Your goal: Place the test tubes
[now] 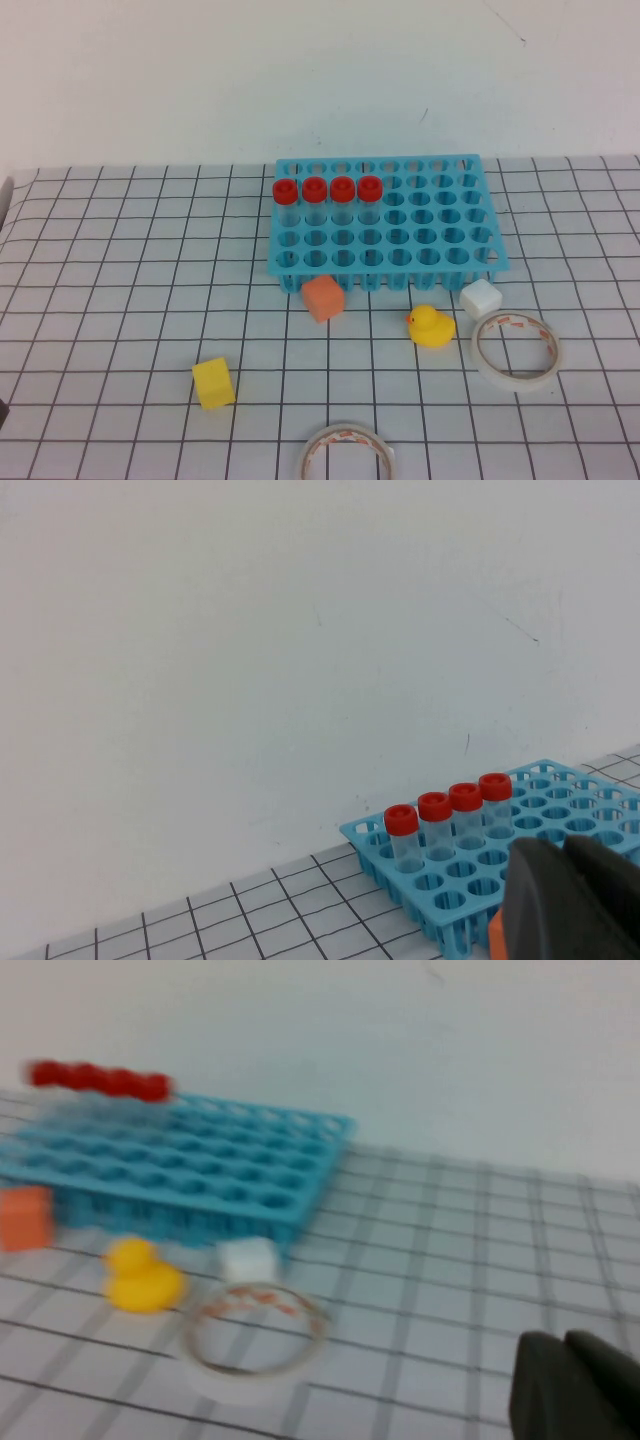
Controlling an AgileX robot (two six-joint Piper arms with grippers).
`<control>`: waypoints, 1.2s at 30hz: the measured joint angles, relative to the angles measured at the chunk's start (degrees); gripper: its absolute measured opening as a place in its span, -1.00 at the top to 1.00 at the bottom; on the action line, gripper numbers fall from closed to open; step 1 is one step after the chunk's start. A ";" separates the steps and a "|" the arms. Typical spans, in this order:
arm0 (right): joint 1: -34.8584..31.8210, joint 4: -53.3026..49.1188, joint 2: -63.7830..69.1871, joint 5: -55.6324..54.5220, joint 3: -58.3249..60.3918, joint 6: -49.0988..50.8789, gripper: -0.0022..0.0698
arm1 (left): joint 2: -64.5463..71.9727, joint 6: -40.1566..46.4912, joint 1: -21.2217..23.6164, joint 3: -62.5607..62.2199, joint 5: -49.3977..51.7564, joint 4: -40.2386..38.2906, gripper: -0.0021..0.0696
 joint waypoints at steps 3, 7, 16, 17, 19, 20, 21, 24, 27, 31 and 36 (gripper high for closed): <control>-8.76 0.25 -2.02 2.03 1.82 -0.50 0.94 | 0.00 0.00 0.00 0.00 0.00 0.00 0.95; -17.69 -5.45 -6.61 6.77 3.46 4.85 0.94 | 0.00 0.00 0.00 0.00 0.00 0.00 0.95; -19.05 -14.77 -8.74 11.05 3.85 16.09 0.94 | 0.00 -0.11 0.00 0.00 0.00 0.00 0.95; -18.36 -15.05 -8.74 11.34 3.85 16.66 0.94 | 0.00 -0.11 0.00 0.00 0.00 0.00 0.95; -16.93 -15.35 -8.74 12.44 3.85 18.35 0.94 | 0.00 -0.11 0.00 0.00 0.00 0.00 0.95; -16.28 -15.49 -8.74 12.75 3.85 19.04 0.94 | 0.00 -0.11 0.00 0.00 0.00 0.00 0.95; -14.97 -15.77 -8.74 13.18 3.85 20.60 0.94 | 0.00 -0.11 0.00 0.00 0.00 0.00 0.95; -14.44 -16.03 -8.74 13.61 3.74 21.41 0.94 | 0.00 -0.11 0.00 0.00 0.00 0.00 0.95; -14.33 -16.11 -8.74 14.04 3.74 21.68 0.94 | 0.00 -0.11 0.00 0.00 0.00 0.00 0.95; -14.25 -16.11 -8.74 14.12 3.74 21.91 0.94 | 0.00 -0.11 0.00 0.00 0.00 0.00 0.95; -14.25 -16.11 -8.74 14.31 3.64 21.91 0.94 | 0.00 -0.11 0.00 0.00 0.00 0.00 0.95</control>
